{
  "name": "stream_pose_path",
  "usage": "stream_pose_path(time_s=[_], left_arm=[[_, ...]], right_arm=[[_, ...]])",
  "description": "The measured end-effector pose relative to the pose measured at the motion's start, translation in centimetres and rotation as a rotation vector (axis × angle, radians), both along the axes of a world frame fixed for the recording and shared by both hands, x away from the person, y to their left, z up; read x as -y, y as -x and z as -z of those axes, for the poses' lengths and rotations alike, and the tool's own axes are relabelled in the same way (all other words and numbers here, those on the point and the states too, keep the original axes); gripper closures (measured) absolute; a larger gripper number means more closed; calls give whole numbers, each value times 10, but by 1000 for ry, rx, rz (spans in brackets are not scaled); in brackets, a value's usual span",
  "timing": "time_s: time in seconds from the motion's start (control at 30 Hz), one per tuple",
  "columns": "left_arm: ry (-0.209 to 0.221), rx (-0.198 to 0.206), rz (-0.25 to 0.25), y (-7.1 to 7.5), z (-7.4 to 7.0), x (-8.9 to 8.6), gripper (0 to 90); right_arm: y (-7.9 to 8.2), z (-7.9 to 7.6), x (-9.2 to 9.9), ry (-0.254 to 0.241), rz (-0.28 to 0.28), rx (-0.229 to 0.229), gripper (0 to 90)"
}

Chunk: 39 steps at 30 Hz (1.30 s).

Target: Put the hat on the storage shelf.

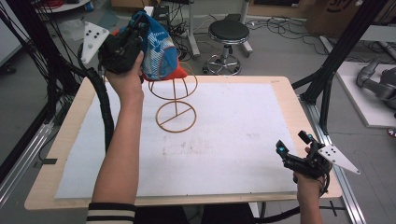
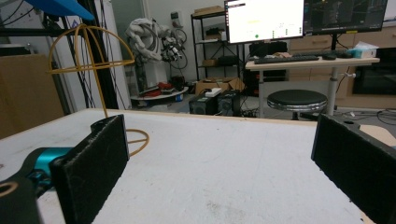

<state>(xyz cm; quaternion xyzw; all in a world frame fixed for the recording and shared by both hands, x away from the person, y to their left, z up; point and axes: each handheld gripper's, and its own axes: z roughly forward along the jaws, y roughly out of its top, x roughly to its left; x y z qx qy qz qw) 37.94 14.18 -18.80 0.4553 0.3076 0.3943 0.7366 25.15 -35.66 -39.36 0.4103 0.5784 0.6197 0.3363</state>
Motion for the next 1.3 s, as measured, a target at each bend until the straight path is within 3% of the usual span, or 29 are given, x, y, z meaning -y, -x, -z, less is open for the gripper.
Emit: stream_pose_path(time_s=[0.3,0.63,0.87,1.1,1.3], left_arm=[[-38,-55,-13,-15,21,9,888],[-106,-130,-51,-27,46,4,887],[-124,-178,-76,-35,65,2,877],[-118,-187,-97,-36,70,-1,714],[-115,-184,-98,-33,73,-4,636]], right_arm=[[2,2,4,-2,10,-10,38],[1,3,3,6,14,-24,38],[1,5,3,8,13,-31,38],[0,7,3,14,15,-39,38],[-1,6,1,18,10,-39,38]])
